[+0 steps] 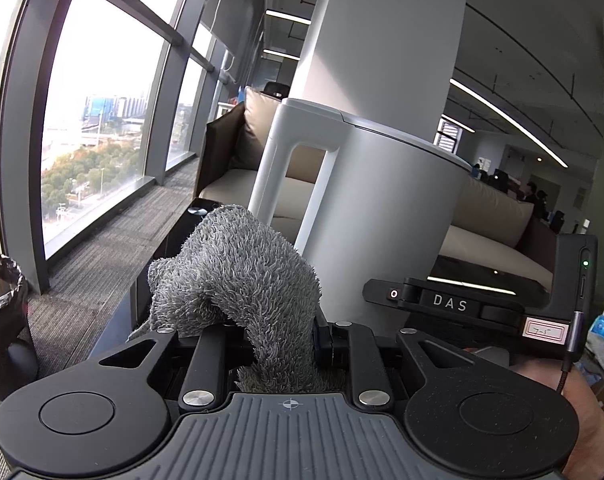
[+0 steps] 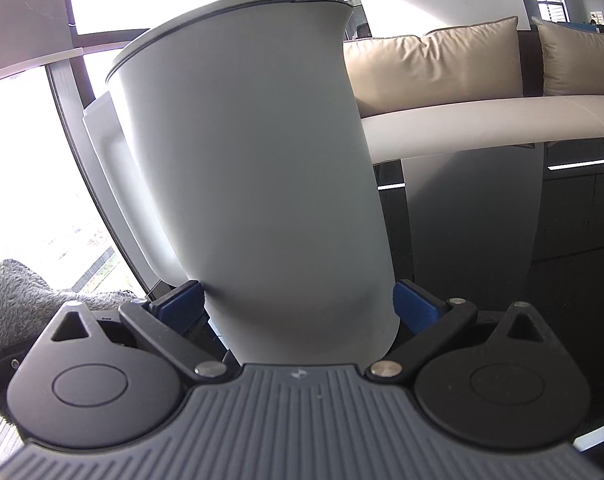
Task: Clean container
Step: 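Pull the grey cloth away from the kettle with the left gripper while the right gripper holds the kettle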
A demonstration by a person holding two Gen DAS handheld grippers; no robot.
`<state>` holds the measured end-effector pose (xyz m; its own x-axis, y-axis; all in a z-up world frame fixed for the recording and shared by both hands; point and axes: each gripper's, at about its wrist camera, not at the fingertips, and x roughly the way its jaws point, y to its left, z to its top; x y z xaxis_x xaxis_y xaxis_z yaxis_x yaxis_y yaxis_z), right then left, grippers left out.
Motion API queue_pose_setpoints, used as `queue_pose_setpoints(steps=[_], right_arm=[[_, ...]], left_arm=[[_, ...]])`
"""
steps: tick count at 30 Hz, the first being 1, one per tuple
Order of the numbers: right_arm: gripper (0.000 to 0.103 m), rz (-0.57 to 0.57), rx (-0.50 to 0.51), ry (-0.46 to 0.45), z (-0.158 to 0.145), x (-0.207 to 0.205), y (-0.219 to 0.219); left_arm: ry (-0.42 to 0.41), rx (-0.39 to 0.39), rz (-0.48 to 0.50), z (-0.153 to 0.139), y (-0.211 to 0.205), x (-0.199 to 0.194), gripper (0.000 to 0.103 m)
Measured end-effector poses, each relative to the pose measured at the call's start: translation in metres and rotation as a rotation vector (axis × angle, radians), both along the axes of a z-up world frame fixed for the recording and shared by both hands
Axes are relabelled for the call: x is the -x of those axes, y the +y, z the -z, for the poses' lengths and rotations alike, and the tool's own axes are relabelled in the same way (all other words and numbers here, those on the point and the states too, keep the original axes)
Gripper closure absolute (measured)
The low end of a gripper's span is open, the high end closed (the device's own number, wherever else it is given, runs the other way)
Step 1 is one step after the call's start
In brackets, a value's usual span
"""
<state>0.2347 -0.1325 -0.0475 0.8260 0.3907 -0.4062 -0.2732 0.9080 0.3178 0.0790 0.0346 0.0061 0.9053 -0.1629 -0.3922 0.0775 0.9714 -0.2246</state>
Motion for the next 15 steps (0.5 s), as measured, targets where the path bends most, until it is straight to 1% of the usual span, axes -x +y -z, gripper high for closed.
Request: queue_pose_setpoints(steps=[6,8,15], right_arm=[[0.001,-0.016,0.017,-0.024,0.001,-0.003,0.003],[0.001,-0.009,0.011,-0.016,0.001,-0.005,0.001],[0.001,0.074,0.014,-0.004,0.000,-0.017,-0.012]], left_arm=[[-0.001,-0.002,0.001,0.001,0.000,0.001,0.084],[-0.001,-0.001,0.000,0.001,0.001,0.002,0.084],[0.000,0.010,-0.015,0.002,0.003,0.003,0.083]])
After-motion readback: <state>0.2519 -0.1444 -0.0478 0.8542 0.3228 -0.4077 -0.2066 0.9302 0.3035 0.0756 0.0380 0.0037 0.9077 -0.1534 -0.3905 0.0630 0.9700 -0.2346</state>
